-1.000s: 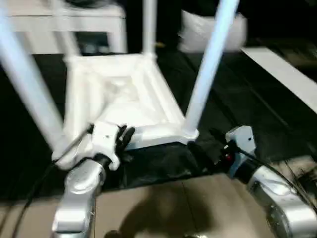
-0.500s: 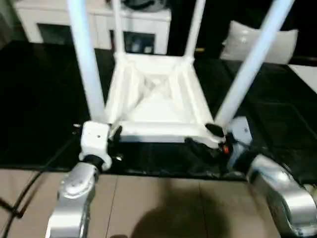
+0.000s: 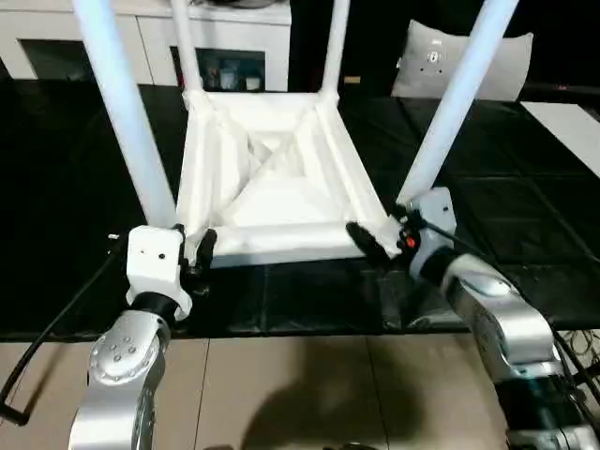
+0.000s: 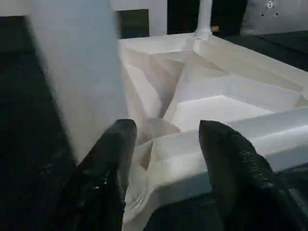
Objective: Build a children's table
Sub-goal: Flip table
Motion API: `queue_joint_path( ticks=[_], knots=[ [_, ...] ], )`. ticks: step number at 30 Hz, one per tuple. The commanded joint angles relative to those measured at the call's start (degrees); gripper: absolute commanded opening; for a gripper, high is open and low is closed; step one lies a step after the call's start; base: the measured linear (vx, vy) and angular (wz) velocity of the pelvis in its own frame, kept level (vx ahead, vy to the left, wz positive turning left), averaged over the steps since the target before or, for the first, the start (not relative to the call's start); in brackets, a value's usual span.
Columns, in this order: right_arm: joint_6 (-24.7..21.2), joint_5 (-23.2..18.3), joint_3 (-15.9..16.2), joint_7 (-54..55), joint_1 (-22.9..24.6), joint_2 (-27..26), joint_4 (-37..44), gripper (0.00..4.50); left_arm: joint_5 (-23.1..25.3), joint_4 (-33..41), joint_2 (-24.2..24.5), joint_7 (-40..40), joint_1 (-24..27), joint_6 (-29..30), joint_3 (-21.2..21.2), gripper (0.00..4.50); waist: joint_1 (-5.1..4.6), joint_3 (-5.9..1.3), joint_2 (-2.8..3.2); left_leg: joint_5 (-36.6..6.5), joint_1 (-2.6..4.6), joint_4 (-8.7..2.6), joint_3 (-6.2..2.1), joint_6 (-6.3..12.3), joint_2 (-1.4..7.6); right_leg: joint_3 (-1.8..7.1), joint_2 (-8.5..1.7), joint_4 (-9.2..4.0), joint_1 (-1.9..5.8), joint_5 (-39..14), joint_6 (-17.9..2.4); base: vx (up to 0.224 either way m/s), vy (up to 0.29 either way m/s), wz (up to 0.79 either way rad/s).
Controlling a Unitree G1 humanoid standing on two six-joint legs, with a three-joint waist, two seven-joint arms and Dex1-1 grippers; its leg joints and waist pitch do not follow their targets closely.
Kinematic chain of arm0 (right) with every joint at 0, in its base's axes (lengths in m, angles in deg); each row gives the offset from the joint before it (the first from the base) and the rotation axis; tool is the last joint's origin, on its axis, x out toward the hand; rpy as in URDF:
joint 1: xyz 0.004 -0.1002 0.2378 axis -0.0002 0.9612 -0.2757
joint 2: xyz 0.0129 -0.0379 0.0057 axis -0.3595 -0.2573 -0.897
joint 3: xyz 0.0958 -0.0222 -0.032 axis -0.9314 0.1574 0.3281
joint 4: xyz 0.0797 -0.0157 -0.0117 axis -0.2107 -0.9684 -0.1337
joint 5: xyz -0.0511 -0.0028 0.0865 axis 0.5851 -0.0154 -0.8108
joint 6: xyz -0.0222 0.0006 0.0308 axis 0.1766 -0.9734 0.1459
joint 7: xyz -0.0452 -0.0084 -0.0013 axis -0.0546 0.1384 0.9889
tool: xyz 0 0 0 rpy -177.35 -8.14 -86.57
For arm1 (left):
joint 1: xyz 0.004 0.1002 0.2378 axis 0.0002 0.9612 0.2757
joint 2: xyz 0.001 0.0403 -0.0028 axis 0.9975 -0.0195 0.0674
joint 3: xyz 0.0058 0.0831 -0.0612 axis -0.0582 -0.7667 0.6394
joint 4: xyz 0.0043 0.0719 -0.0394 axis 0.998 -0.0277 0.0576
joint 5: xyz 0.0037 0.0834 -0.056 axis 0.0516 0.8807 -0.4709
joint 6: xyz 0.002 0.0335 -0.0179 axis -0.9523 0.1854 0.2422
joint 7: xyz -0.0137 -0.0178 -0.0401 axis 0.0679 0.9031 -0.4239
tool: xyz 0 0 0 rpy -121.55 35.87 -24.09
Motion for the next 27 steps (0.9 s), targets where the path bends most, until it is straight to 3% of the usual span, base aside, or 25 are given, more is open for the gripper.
queue_joint_path(
  ticks=[1, 4, 10, 11, 14, 15, 17, 18, 19, 20, 22, 25, 26, 27],
  knots=[
    [0.1, 2.0, -2.7, 2.8, -0.3, 1.1, -2.2, 4.50, -0.4, 1.8, -0.1, 0.4, 1.2, 0.5, 0.7, 2.76, 0.13, -2.90, -0.08, 2.0, -0.90, -4.84, -1.89, 7.04, 5.44, 4.45, -6.37, -4.04, 3.29, -9.5, -11.9, 0.000, 0.000, 0.00],
    [-0.6, 1.2, -1.5, 0.1, 0.3, 1.7, -1.2, 4.50, -0.6, 2.1, -0.8, 1.5, 1.9, 0.6, 1.1, 2.95, 0.51, -2.60, 0.19, -2.2, -0.41, -5.09, -1.71, 5.28, 5.51, 4.41, -6.07, -4.77, 2.83, -15.0, -10.2, 0.000, 0.000, 0.00],
    [1.6, 1.1, 1.1, -1.8, 2.5, 1.6, 0.3, 4.50, -1.0, -0.3, -0.9, 3.5, -0.4, -1.8, 2.4, 3.38, 0.73, -2.77, -0.04, -2.3, -0.84, -5.24, -2.06, 4.77, 5.44, 4.47, -6.25, -4.67, 3.26, -14.4, -8.5, 0.000, 0.000, 0.00],
    [1.4, 1.1, 1.1, -1.8, 2.5, 1.5, 0.4, 4.50, -1.1, -0.8, -0.7, 3.4, -0.8, -1.9, 2.4, 3.48, 0.72, -2.79, -0.66, -2.0, -0.88, -5.20, -1.99, 5.05, 5.42, 4.49, -6.29, -4.75, 3.27, -14.4, -8.3, 0.000, 0.000, 0.00],
    [0.4, 0.0, 2.3, -3.9, 3.4, 1.1, 2.4, 4.50, -1.7, -6.6, 1.3, 1.6, -5.6, -2.5, 2.6, 3.58, 0.80, -2.87, 0.38, -1.1, -0.62, -5.16, -2.14, 5.14, 5.28, 4.41, -6.02, -4.54, 3.08, -13.3, -7.9, 0.000, 0.000, 0.00],
    [0.2, -0.4, 2.6, -4.7, 3.6, 1.1, 3.0, 4.50, -1.6, -7.9, 1.7, 1.4, -6.7, -2.6, 2.7, 3.58, 0.78, -2.81, 0.23, -1.1, -0.73, -5.20, -2.15, 5.42, 5.24, 4.41, -6.01, -4.61, 3.11, -13.1, -7.5, 0.000, 0.000, 0.00],
    [-0.4, -1.5, 3.1, -6.7, 4.2, 1.3, 4.5, 4.50, -1.7, -10.2, 2.2, 1.2, -8.6, -2.6, 2.9, 3.58, 0.84, -3.00, 0.37, -0.2, -0.60, -5.09, -2.24, 5.40, 5.46, 4.48, -6.29, -4.30, 3.23, -11.3, -8.2, 0.000, 0.000, 0.00],
    [-0.5, -2.1, 4.1, -8.7, 5.0, 2.3, 6.0, 4.50, -1.6, -12.2, 2.7, 1.3, -10.3, -2.1, 2.9, 3.43, 0.86, -3.07, 0.81, 0.5, -0.52, -5.00, -2.29, 5.47, 5.61, 4.43, -6.19, -4.07, 3.15, -8.8, -9.2, 0.000, 0.000, 0.00],
    [-0.5, -2.6, 4.3, -9.6, 5.4, 2.7, 6.8, 4.50, -1.5, -12.9, 3.0, 1.4, -10.9, -2.0, 2.9, 3.24, 0.88, -3.20, 0.71, 1.2, -0.65, -4.95, -2.34, 5.59, 5.55, 4.44, -6.25, -3.83, 3.36, -7.7, -9.6, 0.000, 0.000, 0.00],
    [-0.8, -3.0, 4.4, -10.3, 5.7, 3.1, 7.4, 4.50, -1.3, -13.2, 3.0, 1.7, -11.3, -1.7, 2.9, 3.24, 0.90, -3.25, 1.04, 1.9, -0.59, -4.83, -2.30, 5.81, 5.62, 4.46, -6.31, -3.69, 3.32, -5.8, -10.5, 0.000, 0.000, 0.00],
    [-1.0, -3.6, 4.2, -11.0, 6.1, 3.5, 7.9, 4.50, -1.2, -13.5, 2.9, 2.1, -11.5, -1.6, 2.9, 3.20, 1.03, -3.29, 0.96, 2.3, -0.66, -4.76, -2.30, 6.18, 5.74, 4.49, -6.47, -3.50, 3.48, -4.5, -11.4, 0.000, 0.000, 0.00],
    [-1.4, -4.0, 4.1, -12.3, 6.8, 4.2, 8.4, 4.50, -1.5, -14.6, 2.5, 2.5, -11.9, -2.1, 2.2, 2.87, 1.14, -3.11, 0.79, 1.3, -0.74, -4.82, -2.14, 6.35, 5.66, 4.46, -6.50, -3.83, 3.49, -6.9, -11.9, 0.000, 0.000, 0.00],
    [-1.4, -4.0, 4.3, -12.6, 6.9, 4.3, 8.5, 4.50, -1.7, -15.0, 2.5, 2.4, -12.1, -2.4, 2.0, 2.82, 1.10, -3.06, 0.37, 0.4, -0.77, -4.91, -2.11, 6.00, 5.68, 4.45, -6.56, -4.04, 3.55, -8.8, -11.5, 0.000, 0.000, 0.00],
    [-1.4, -4.0, 4.5, -13.0, 7.0, 4.4, 8.6, 4.50, -1.9, -15.5, 2.5, 2.4, -12.4, -2.7, 2.0, 2.76, 1.18, -3.03, 0.54, 0.0, -0.74, -4.91, -2.11, 5.87, 5.63, 4.45, -6.59, -4.10, 3.49, -9.7, -11.4, 0.000, 0.000, 0.00]
  ],
)
